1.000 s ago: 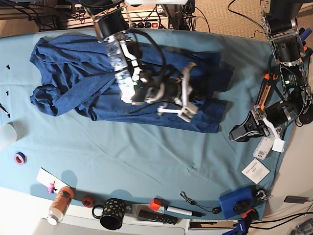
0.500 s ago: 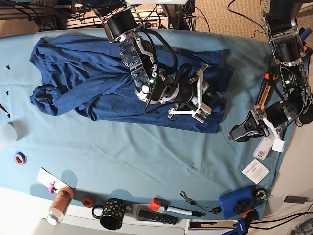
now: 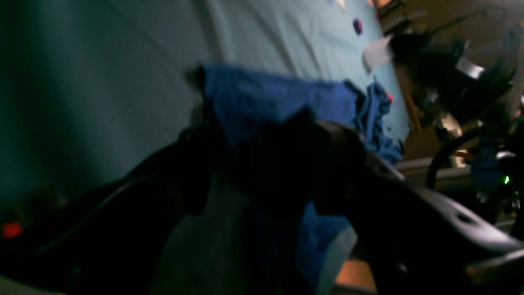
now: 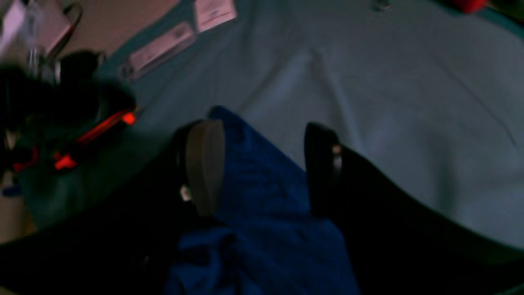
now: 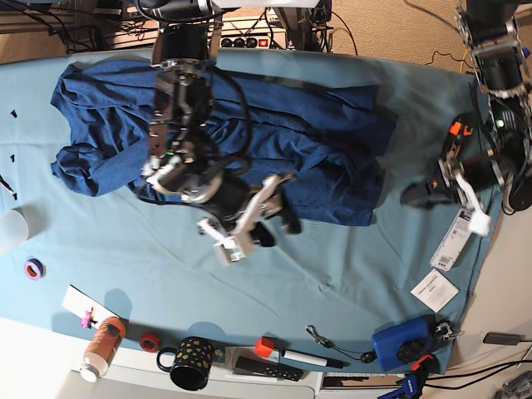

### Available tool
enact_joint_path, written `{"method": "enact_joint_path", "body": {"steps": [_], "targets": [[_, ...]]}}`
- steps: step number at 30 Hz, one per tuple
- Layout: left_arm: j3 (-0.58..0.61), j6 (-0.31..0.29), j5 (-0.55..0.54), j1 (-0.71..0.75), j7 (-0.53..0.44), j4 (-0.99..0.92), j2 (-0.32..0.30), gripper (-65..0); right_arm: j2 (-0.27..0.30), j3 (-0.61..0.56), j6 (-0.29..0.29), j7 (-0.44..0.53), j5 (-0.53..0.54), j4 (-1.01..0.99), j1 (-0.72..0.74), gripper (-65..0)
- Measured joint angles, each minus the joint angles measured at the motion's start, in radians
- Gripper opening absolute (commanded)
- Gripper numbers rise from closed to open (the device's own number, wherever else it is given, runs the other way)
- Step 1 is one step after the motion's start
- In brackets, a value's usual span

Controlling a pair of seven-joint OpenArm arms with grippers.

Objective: Layout the t-shirt on the table in an organized manner, then fold the t-shirt properly
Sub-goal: 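Open the right gripper and raise it off the sleeve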

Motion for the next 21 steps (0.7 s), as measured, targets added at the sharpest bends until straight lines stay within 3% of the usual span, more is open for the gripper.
{"method": "enact_joint_path", "body": {"steps": [7,15,21], "targets": [[0.0,0.017,-0.001,0.09,-0.005,0.0,-0.001,-27.6,-0.002,0.154,0.002,-0.015,0.014,-0.001,-0.019,-34.1],[-0.001,0.035,-0.034,0.135,-0.034,0.007,-0.003,-27.6,-0.002,0.286,0.049,-0.02,0.015,-0.001,-0.051,-34.1],[-0.002,0.056,-0.032,0.146,-0.049,0.011,0.0,-27.7,-0.003,0.394,0.083,-0.033,0.116,-0.001,-0.07,-34.1]]}}
